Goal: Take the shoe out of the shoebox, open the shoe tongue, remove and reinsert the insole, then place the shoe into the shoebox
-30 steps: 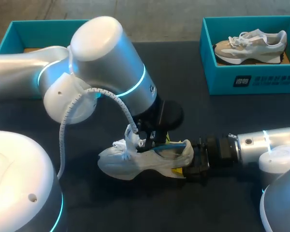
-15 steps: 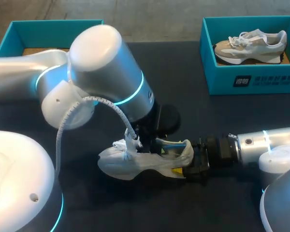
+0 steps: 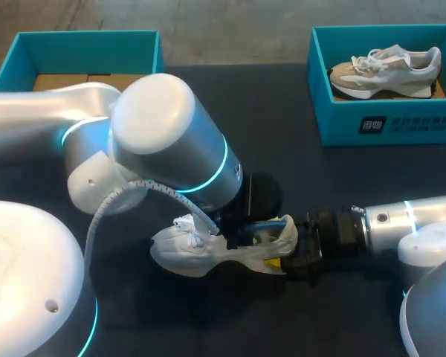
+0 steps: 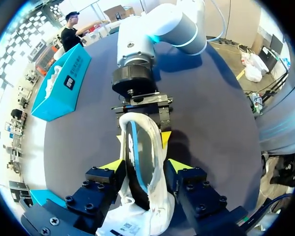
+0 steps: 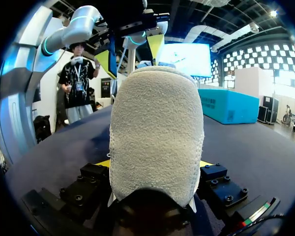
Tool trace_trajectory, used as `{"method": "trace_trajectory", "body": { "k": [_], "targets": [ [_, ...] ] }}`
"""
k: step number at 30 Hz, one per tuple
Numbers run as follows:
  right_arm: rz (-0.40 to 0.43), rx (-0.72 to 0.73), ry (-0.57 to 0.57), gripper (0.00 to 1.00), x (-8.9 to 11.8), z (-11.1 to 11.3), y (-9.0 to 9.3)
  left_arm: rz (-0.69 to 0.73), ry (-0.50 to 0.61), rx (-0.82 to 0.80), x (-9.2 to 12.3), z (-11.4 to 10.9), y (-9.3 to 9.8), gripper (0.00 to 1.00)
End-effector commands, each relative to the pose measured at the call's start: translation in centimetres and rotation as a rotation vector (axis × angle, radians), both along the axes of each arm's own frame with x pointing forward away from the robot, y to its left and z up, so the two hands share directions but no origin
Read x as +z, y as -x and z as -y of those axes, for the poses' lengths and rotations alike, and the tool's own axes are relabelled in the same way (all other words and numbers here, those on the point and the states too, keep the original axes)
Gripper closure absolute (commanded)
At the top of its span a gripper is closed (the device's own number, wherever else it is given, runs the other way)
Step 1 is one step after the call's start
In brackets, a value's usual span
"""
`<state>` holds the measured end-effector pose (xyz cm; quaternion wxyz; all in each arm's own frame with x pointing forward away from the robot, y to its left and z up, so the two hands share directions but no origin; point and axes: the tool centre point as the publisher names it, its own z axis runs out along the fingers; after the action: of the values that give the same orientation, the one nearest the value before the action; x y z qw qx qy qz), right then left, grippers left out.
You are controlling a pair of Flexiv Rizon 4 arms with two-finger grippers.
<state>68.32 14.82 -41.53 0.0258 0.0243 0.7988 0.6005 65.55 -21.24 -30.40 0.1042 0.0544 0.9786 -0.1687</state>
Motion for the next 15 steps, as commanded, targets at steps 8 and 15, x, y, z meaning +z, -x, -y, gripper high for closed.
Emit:
{"method": "trace_trajectory", "body": {
  "k": [8,15],
  "targets": [
    [-0.001,-0.001,0.003,1.0,-0.1,-0.1,0.2,0.036,-0.001,0.035,-1.5,0.8,-1.4,0.45],
    [-0.001,-0.001,0.003,1.0,-0.1,-0.1,0.2,0.023,0.0,0.041,-2.5,0.8,-1.7,0.53]
  ]
}}
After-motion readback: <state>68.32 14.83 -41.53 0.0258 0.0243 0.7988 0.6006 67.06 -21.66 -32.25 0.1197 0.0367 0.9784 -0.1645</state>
